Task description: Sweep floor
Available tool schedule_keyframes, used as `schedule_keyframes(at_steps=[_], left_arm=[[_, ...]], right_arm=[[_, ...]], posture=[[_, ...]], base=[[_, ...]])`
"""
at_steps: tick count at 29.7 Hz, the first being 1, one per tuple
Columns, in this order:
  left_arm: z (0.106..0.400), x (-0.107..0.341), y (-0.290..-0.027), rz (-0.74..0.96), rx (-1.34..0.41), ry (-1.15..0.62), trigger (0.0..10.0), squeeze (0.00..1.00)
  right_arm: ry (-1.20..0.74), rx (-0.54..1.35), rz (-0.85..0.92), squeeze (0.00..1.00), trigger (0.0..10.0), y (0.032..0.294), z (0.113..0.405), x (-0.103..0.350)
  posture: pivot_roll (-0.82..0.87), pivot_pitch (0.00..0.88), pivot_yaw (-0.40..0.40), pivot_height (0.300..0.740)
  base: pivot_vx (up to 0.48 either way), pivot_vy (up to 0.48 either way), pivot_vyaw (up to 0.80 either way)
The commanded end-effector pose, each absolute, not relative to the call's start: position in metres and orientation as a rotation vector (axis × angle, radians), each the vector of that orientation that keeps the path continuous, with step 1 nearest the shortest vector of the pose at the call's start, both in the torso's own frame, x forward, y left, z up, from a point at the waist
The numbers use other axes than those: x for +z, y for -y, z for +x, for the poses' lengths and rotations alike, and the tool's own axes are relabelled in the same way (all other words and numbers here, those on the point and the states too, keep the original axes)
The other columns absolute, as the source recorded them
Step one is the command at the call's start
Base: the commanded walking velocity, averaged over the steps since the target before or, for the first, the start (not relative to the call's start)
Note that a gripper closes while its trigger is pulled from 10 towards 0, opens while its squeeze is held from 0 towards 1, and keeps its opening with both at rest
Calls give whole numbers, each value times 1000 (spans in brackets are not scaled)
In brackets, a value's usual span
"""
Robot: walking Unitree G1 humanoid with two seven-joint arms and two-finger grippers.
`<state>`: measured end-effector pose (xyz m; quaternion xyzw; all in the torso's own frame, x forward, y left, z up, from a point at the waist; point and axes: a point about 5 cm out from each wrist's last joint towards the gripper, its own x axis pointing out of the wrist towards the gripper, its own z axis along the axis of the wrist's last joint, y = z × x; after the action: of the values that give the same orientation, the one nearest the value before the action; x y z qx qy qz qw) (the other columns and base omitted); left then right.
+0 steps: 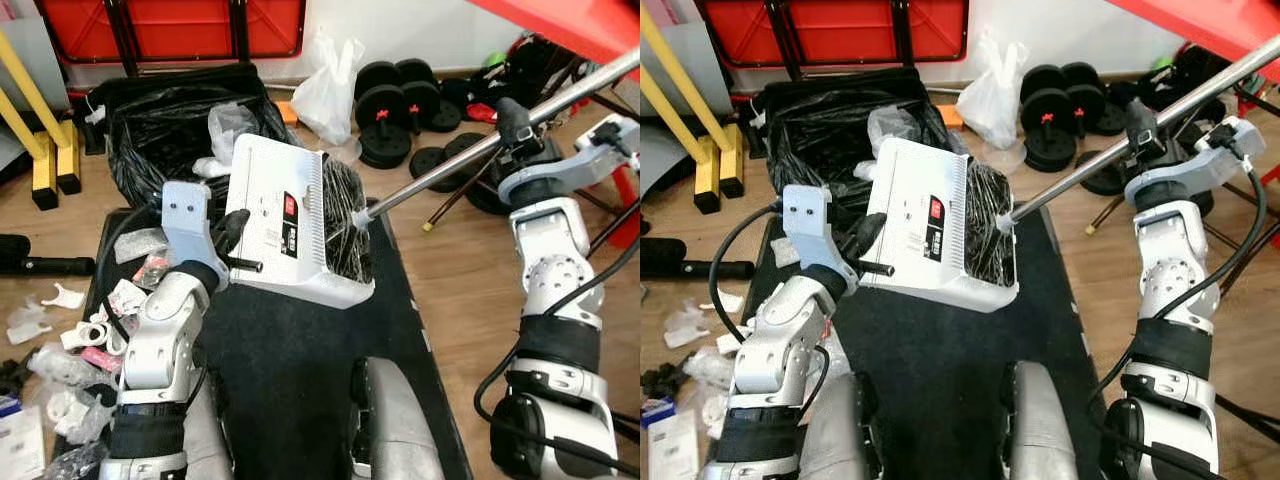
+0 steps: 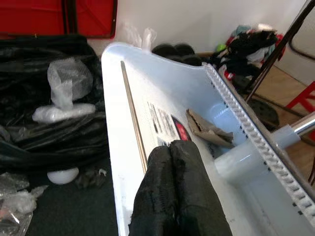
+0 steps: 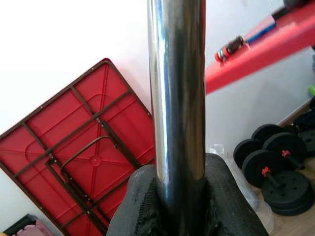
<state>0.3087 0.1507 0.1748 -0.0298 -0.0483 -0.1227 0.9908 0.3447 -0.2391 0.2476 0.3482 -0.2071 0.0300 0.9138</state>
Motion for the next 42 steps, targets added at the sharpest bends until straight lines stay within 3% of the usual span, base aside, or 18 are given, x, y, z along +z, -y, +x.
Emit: schedule_keyframes(at_steps=[1,19,42], left_arm=[[309,172,-155,-62,-142,93,10000,0],[308,163,-148,-40,-173,82,10000,0],[296,125,-144,60,-155,-8,10000,0]], right_arm=[[478,80,712,0,10000,241,340,257],[443,73,697,0,10000,235,337,246],[294,54,655,0,10000,225,318,195]], posture=[[-112,68,-139,611],[-113,57,-134,666],[-130,47,-133,736]], base=[[0,0,0],[0,0,0],[0,0,0]])
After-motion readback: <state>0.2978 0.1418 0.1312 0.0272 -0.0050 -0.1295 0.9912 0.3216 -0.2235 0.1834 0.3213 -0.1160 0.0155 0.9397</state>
